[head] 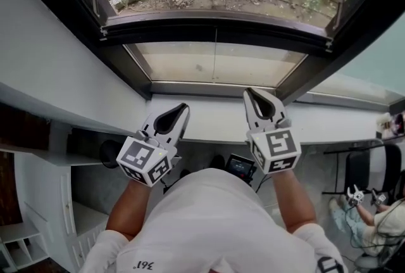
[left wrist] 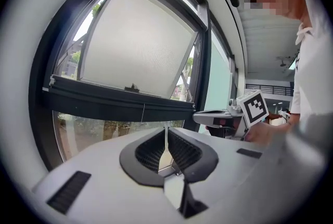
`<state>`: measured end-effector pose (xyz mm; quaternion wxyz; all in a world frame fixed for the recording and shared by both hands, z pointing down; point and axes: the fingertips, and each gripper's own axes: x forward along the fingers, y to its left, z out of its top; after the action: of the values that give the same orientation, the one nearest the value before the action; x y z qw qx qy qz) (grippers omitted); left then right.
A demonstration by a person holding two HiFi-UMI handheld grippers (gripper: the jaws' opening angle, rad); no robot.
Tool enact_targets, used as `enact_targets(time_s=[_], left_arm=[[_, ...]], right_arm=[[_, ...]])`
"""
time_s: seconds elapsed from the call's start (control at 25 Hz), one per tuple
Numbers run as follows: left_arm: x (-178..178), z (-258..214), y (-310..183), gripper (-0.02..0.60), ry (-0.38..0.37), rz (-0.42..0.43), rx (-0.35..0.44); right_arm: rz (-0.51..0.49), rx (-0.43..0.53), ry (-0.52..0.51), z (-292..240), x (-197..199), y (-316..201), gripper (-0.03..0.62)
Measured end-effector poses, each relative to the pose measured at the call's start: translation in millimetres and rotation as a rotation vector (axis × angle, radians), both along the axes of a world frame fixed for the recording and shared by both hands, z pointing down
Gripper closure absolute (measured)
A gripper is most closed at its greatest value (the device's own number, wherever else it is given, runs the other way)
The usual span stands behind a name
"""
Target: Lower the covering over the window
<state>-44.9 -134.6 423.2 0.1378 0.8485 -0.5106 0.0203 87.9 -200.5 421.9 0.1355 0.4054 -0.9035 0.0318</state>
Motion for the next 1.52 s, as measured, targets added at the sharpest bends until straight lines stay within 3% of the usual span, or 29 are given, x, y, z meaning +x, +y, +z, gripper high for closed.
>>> enact_targets(time_s=[0.48,1.04,1.52], left_arm=[[-39,7,57,0.543,0.019,0.055,-0.026],[-55,10,97,0.543,0.016,0.167,-0.038],[-44,4,92,0.543,0.042,0.121,-0.031]], right_arm=[[0.042,-0.051,-0.005,14,-46,61,0.56],[0.131,-0.098,-0.017,23,-67,113,0.561],[0.083,-0.094,0.0,18,-57,112,0.562]])
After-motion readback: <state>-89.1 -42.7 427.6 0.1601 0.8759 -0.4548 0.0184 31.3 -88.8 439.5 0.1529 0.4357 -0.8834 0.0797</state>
